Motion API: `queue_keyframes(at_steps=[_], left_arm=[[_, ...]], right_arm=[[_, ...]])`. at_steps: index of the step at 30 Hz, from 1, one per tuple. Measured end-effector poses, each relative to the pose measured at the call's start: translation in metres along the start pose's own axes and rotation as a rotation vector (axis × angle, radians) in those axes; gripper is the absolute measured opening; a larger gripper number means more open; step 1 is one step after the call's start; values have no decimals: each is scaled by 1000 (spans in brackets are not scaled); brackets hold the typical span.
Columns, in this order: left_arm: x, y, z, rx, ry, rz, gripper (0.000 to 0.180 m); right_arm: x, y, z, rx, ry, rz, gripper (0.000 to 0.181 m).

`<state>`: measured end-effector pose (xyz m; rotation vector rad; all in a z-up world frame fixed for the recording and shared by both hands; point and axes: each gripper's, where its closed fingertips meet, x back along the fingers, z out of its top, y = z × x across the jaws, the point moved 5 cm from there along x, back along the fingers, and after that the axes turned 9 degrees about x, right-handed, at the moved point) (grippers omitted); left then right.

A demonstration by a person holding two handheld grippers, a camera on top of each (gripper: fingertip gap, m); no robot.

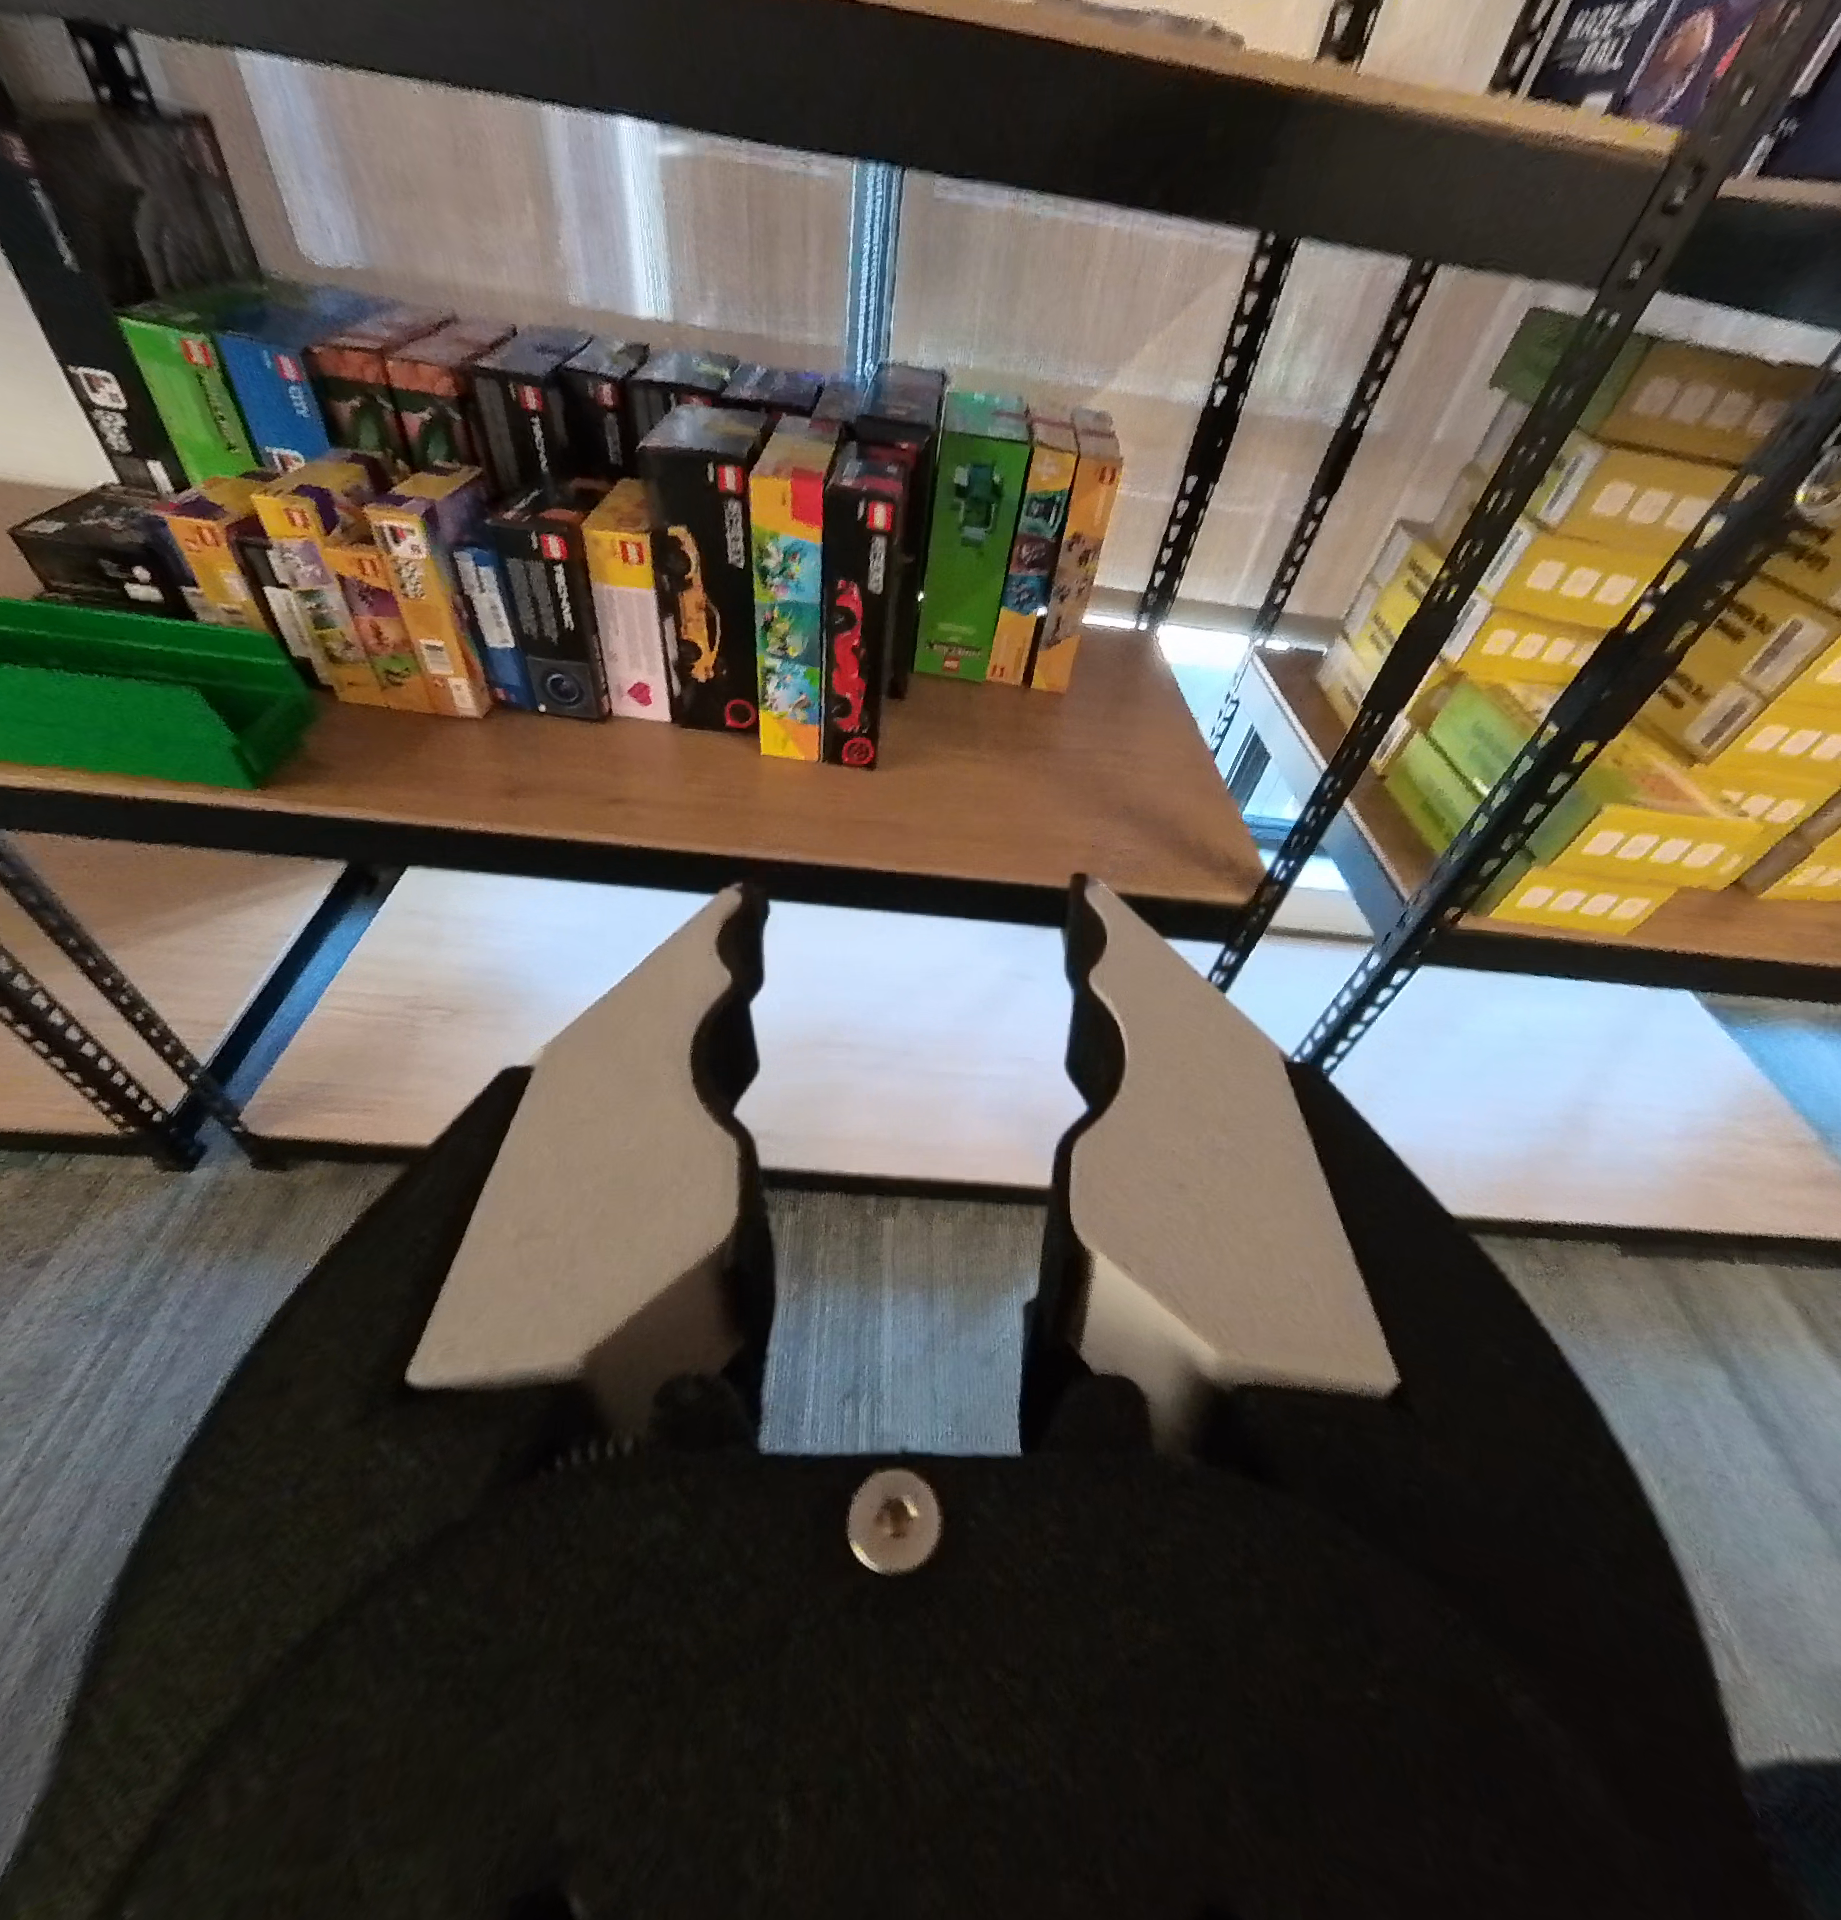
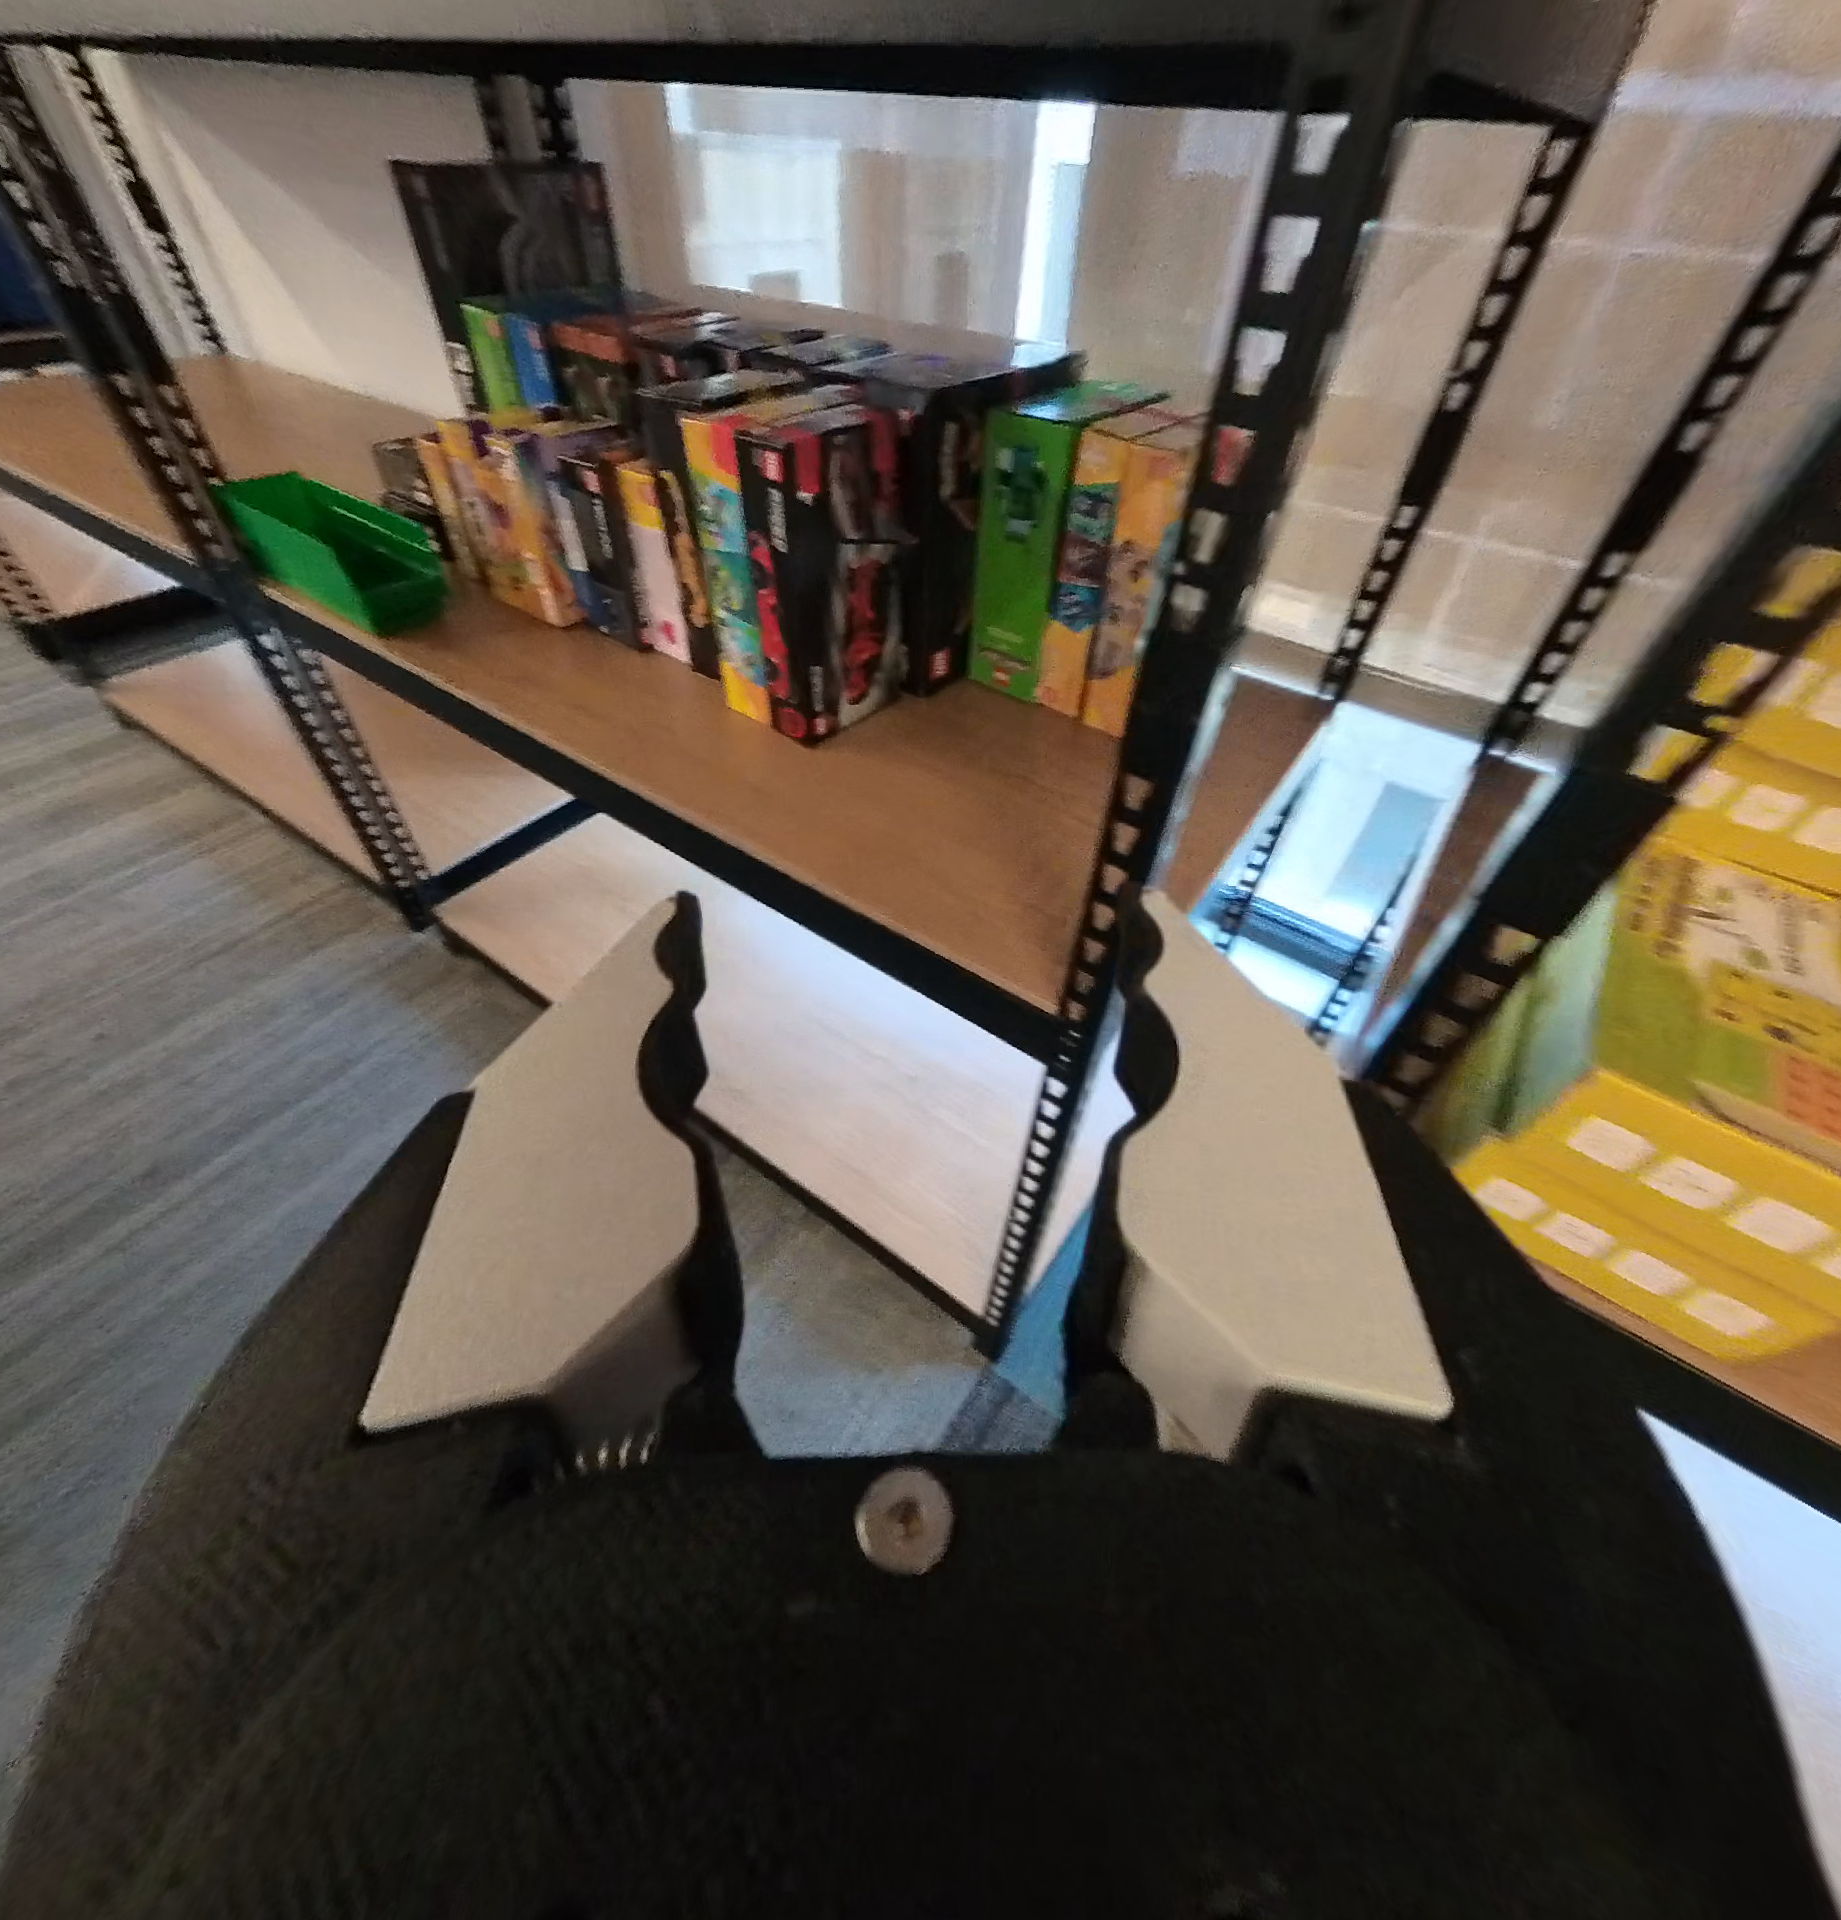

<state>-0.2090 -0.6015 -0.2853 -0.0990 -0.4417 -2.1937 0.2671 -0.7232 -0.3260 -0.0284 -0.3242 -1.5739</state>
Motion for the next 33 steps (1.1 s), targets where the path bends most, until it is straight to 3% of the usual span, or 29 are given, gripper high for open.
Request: queue_keyframes(at_steps=[9, 15, 20, 28, 33], left_arm=[[80, -115, -23, -5, -14, 97, 54], [145, -243, 4, -21, -7, 199, 52], [178, -331, 24, 2, 0, 256, 49], [151, -396, 56, 55, 73, 239, 45], [112, -411, 79, 50, 73, 211, 45]], right_arm=[[-119, -105, 69, 7, 97, 96, 64], [-202, -228, 114, -184, 159, 134, 52], [-240, -306, 139, -27, 152, 148, 43], [-286, -335, 195, 81, 190, 153, 46], [-320, -330, 253, 128, 236, 136, 58]])
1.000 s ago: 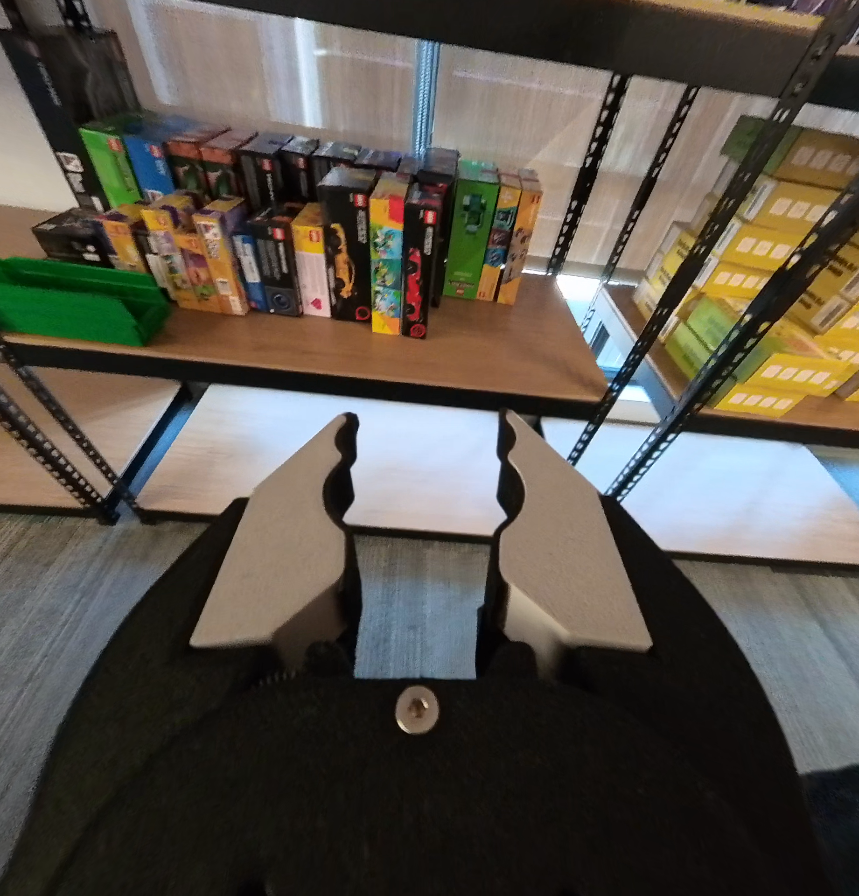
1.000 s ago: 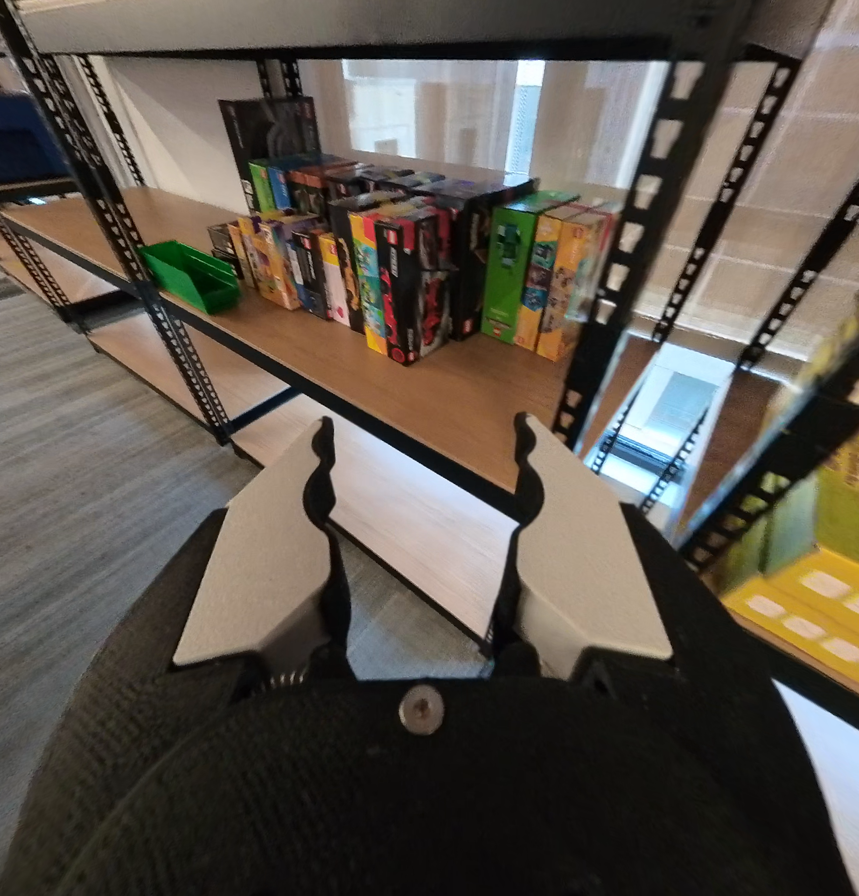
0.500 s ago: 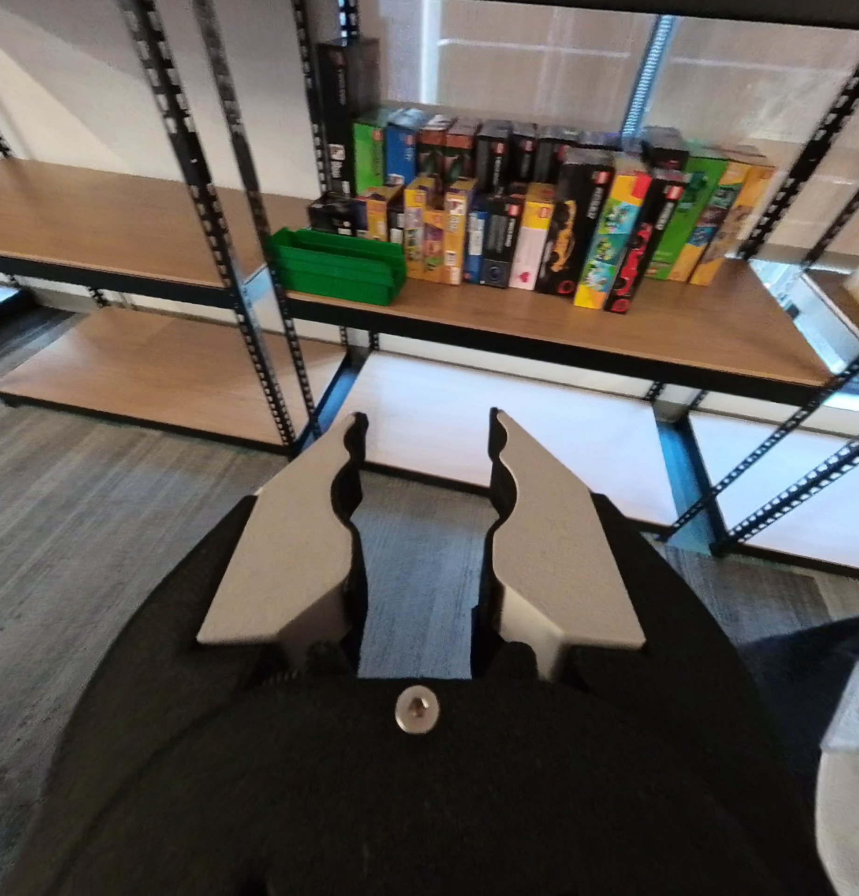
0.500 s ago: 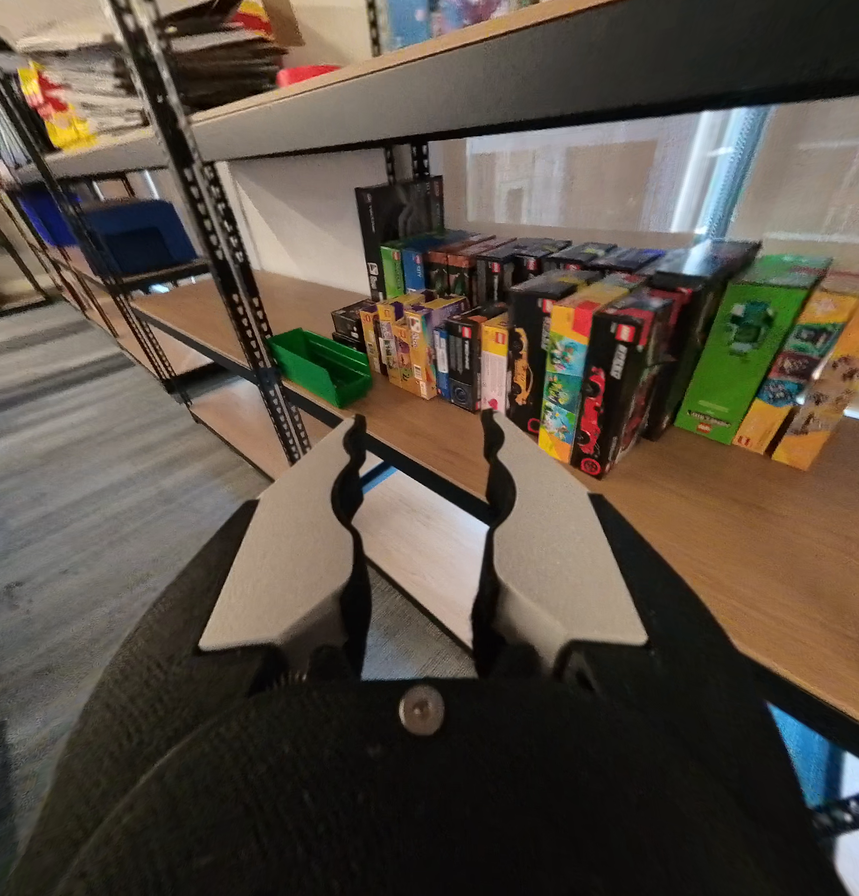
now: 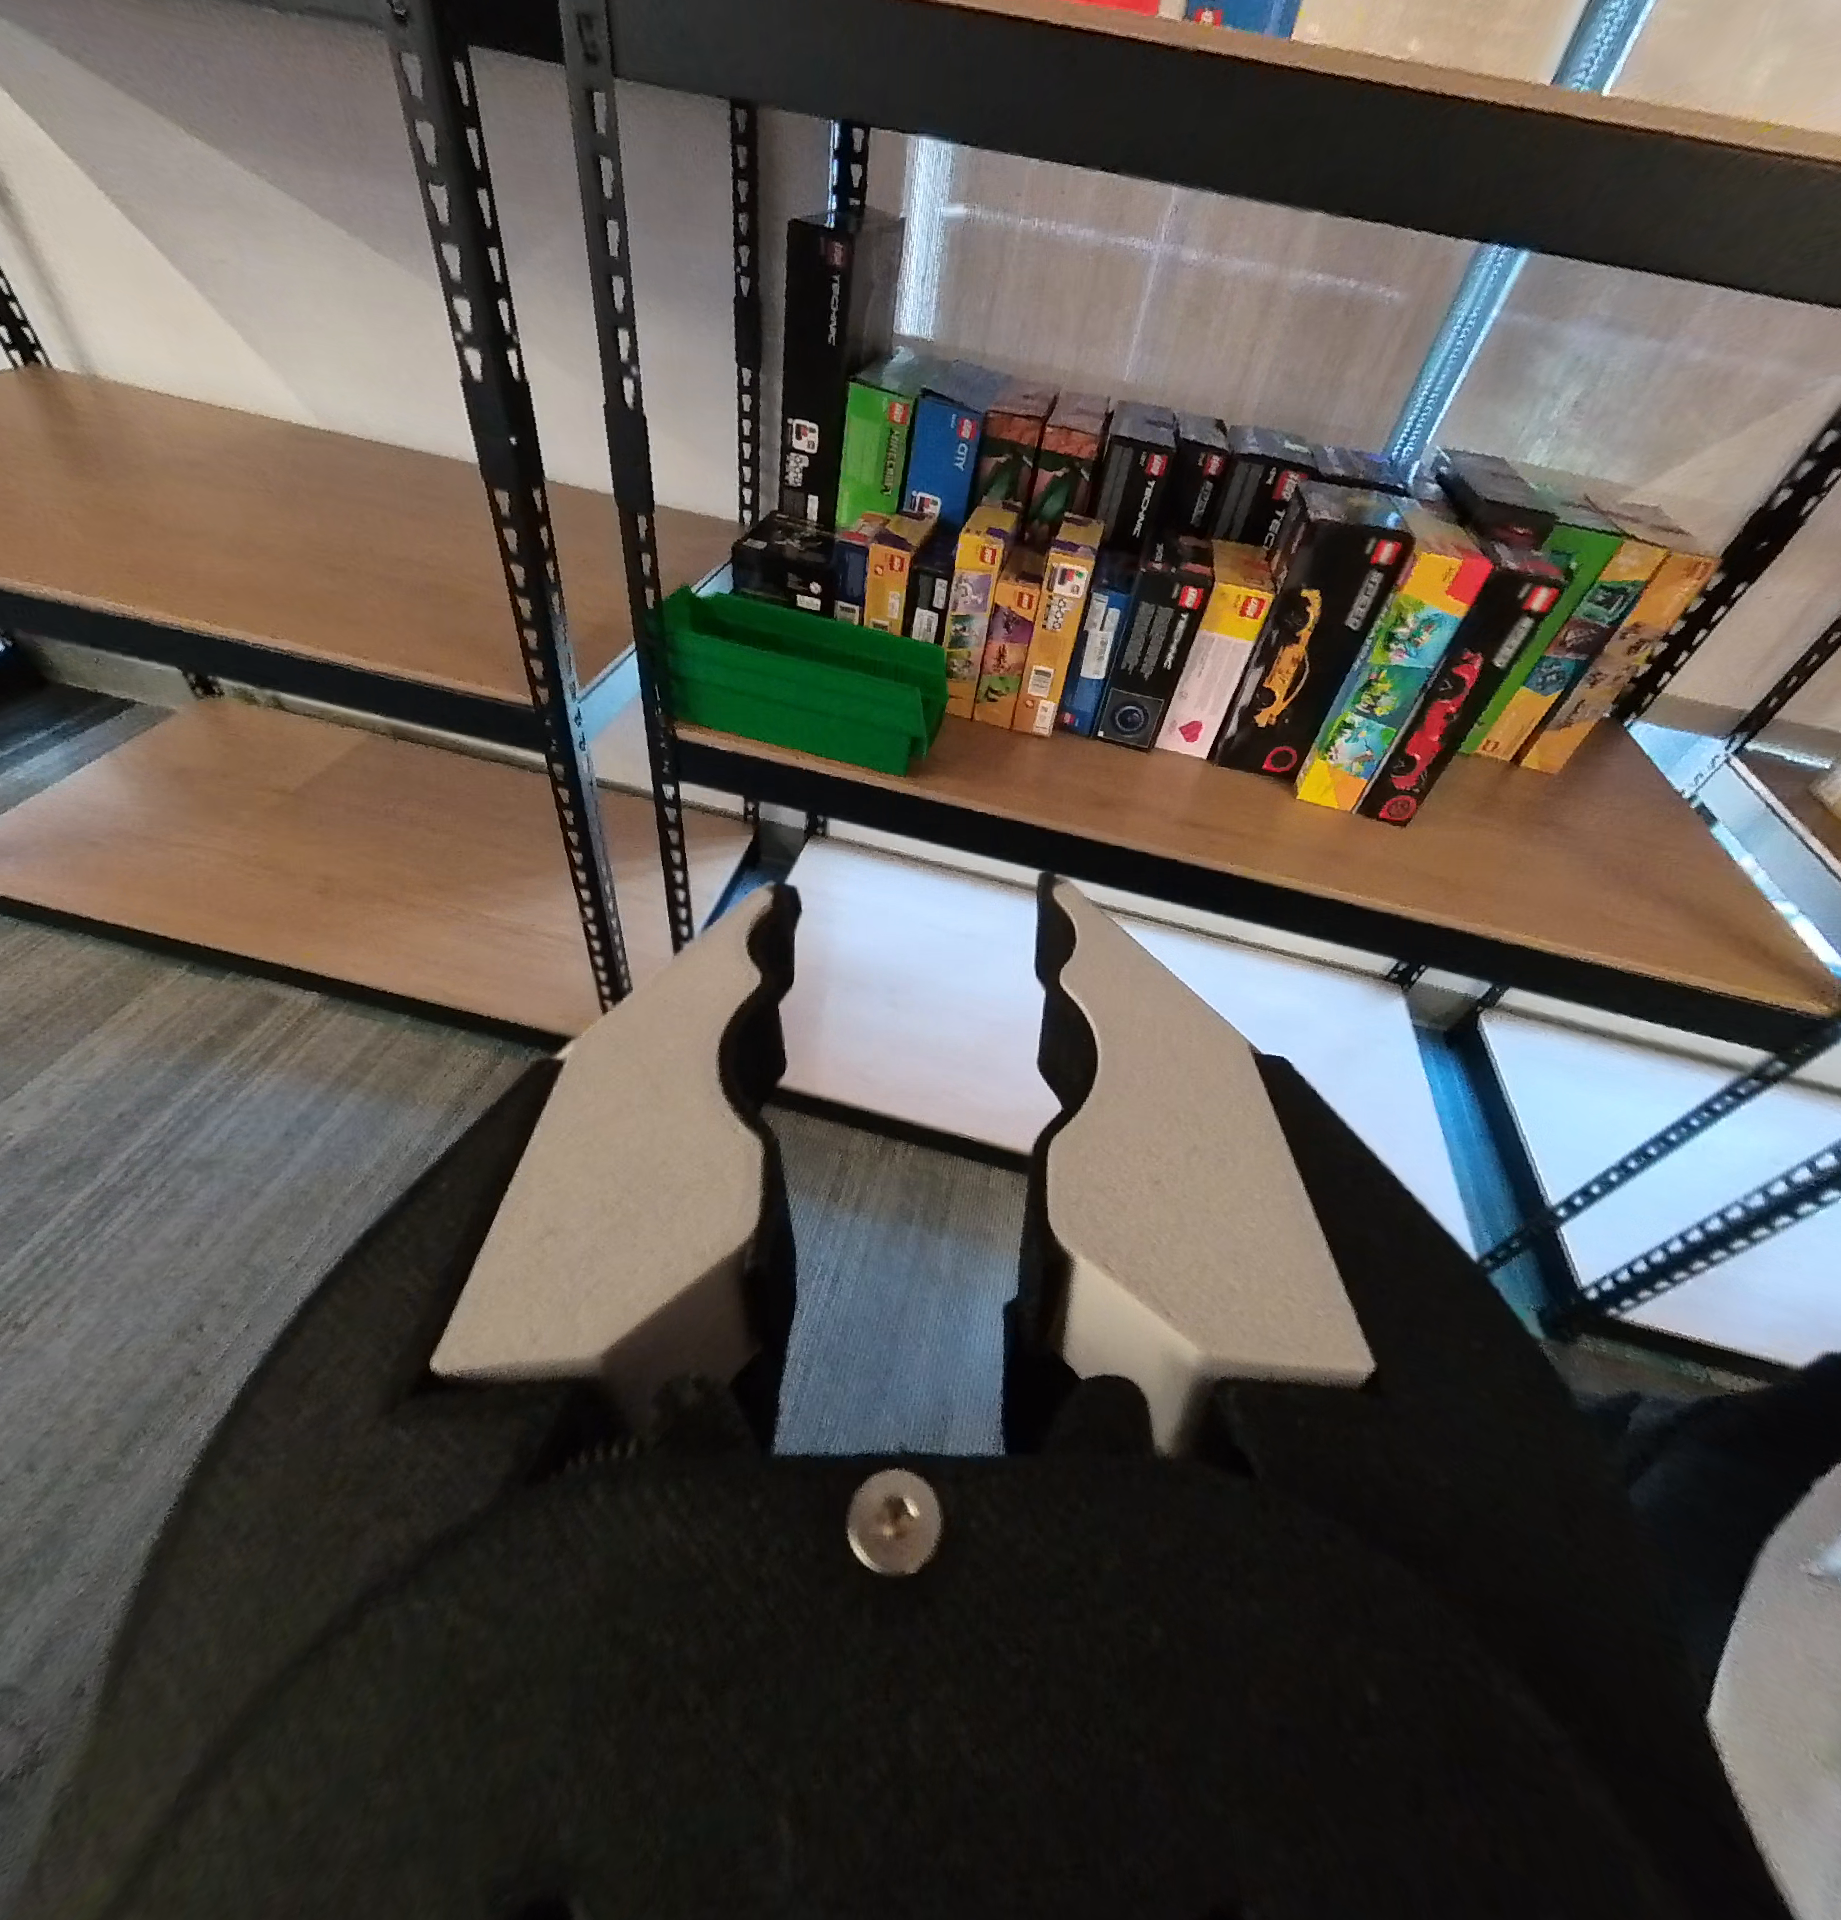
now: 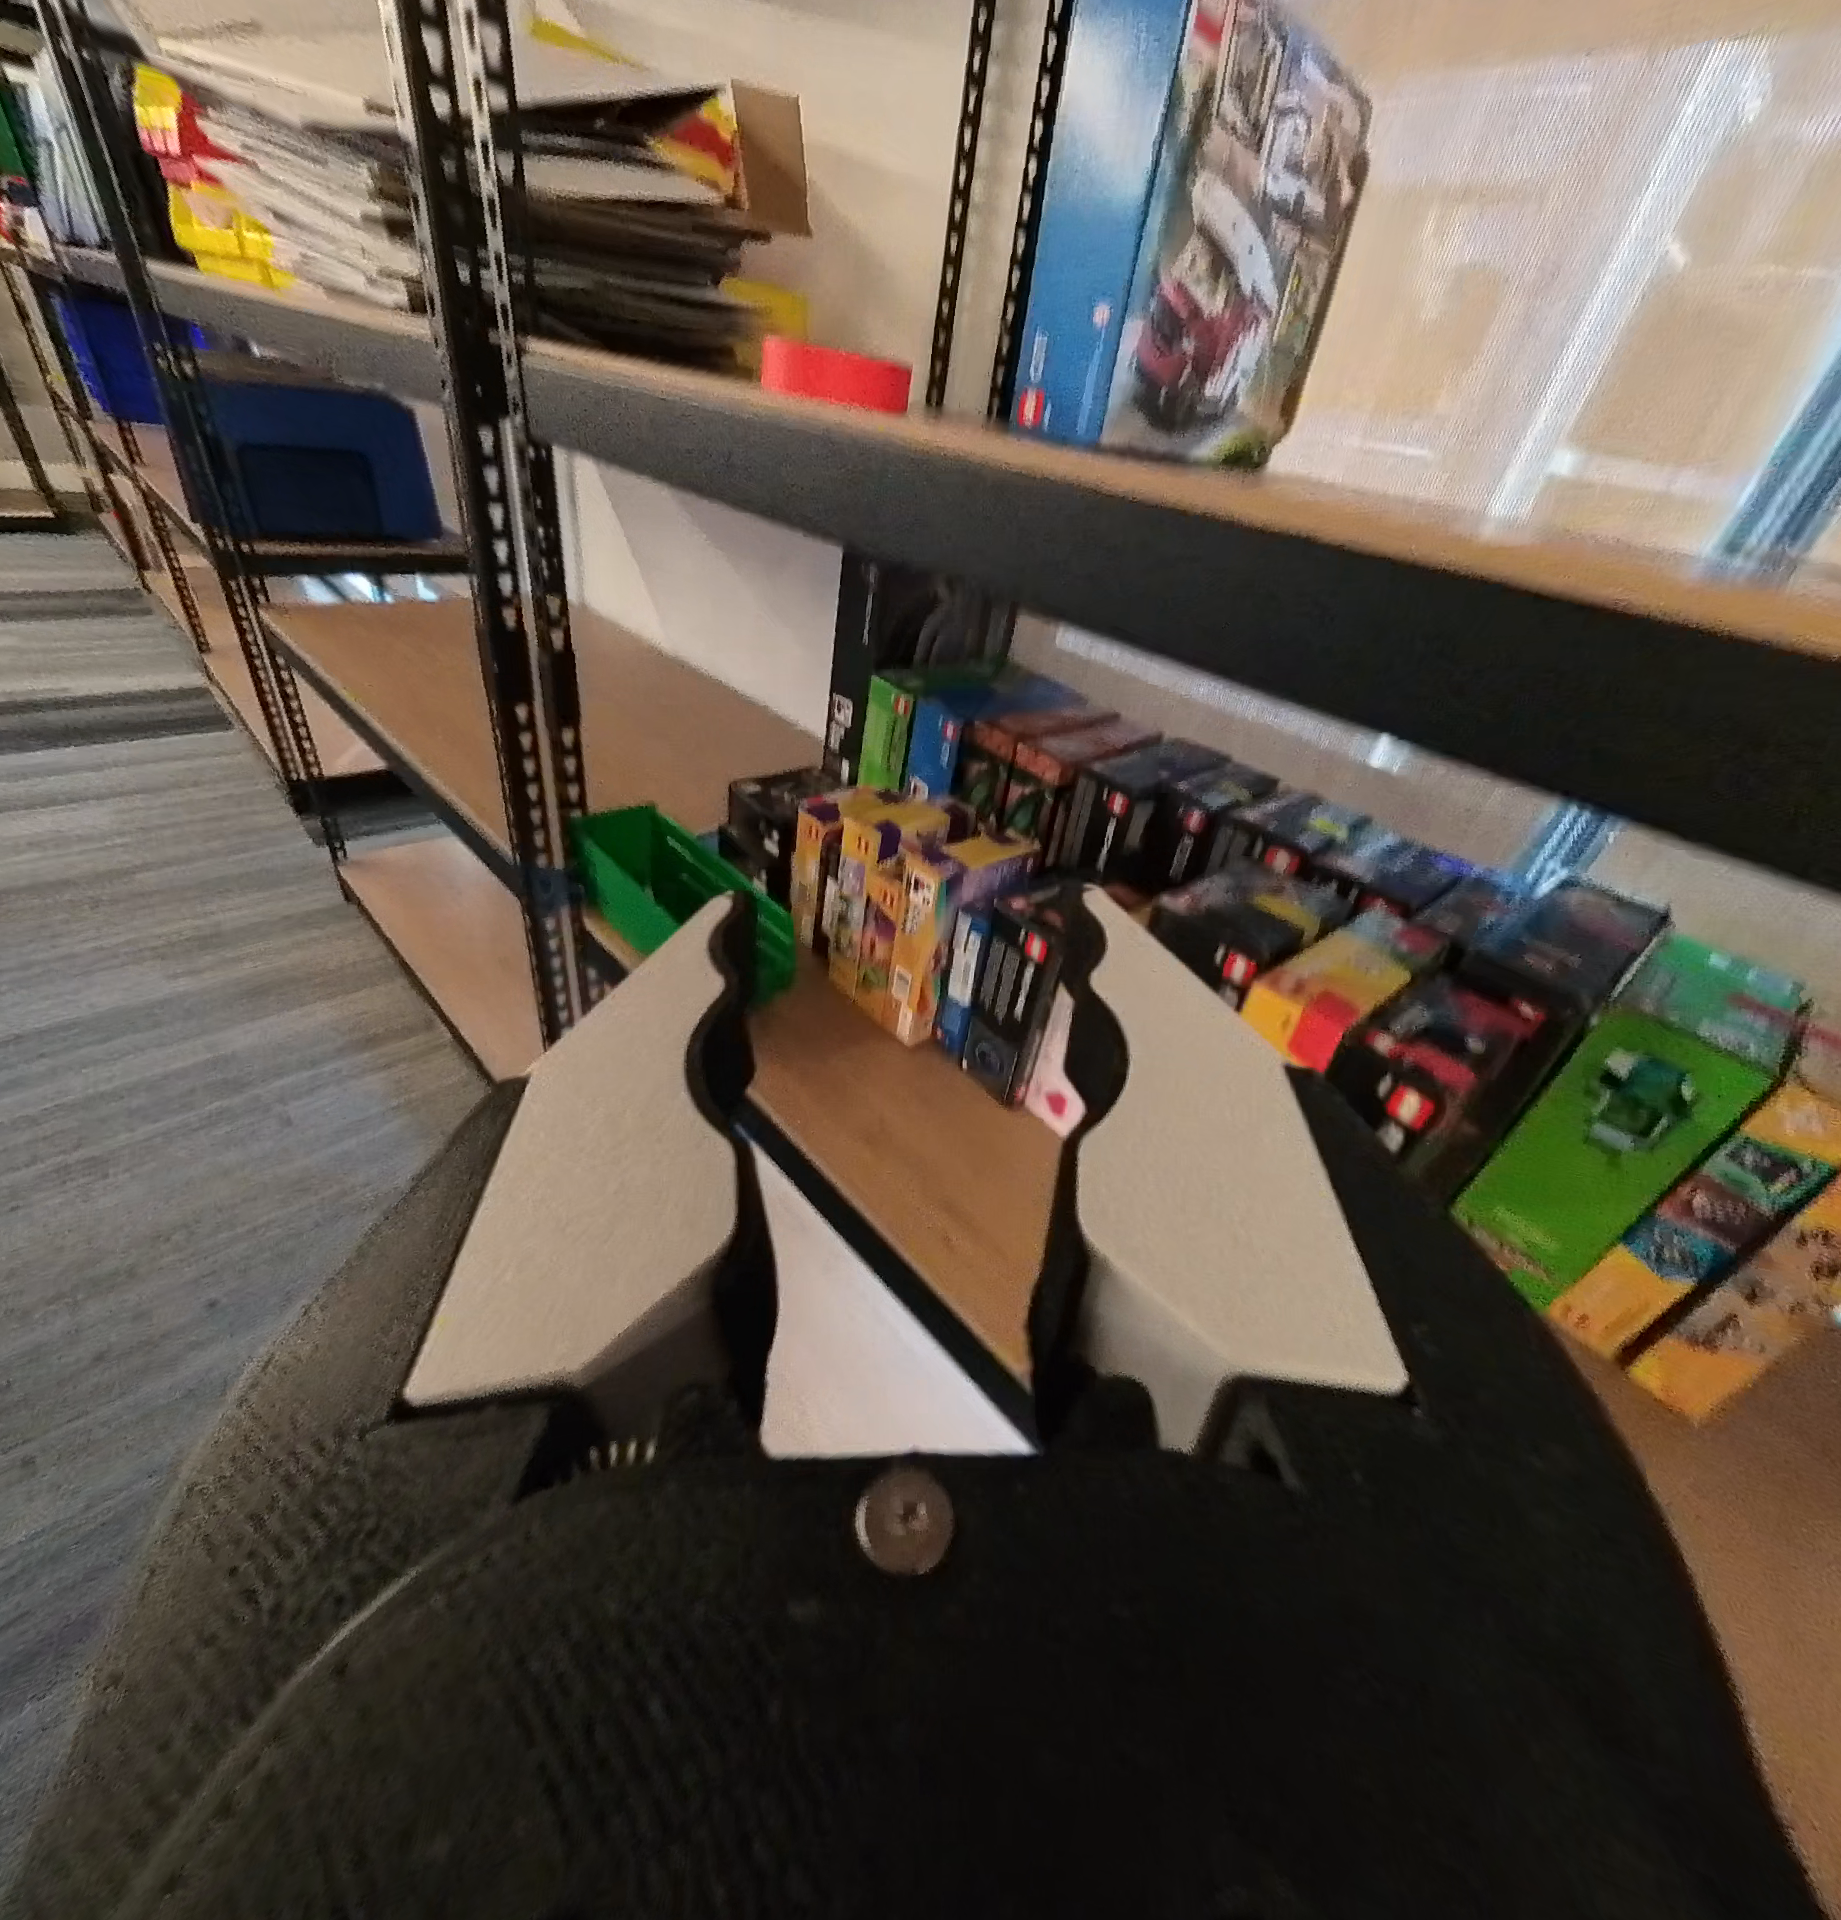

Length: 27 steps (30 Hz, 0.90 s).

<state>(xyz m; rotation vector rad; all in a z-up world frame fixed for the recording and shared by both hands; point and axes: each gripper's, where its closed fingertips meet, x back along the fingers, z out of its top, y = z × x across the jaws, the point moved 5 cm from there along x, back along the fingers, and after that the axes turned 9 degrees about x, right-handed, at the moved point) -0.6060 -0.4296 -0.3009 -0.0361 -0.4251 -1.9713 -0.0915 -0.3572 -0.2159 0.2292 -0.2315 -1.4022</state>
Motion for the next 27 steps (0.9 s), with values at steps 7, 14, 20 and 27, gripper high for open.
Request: queue_keyframes(at_steps=[7, 14, 20, 27], left_arm=[[-60, -22, 31, -5, 55, 91, 45], [-160, -27, 64, 18, 79, 143, 45], [-258, 11, 108, 55, 159, 36, 47], [-325, 38, 170, 69, 120, -100, 56]], right_arm=[[-111, 39, 103, 33, 187, 35, 64], [-282, 103, 180, 47, 261, 10, 85], [-465, 141, 184, -209, 47, -104, 123], [-468, 135, 173, -417, 120, -63, 114]])
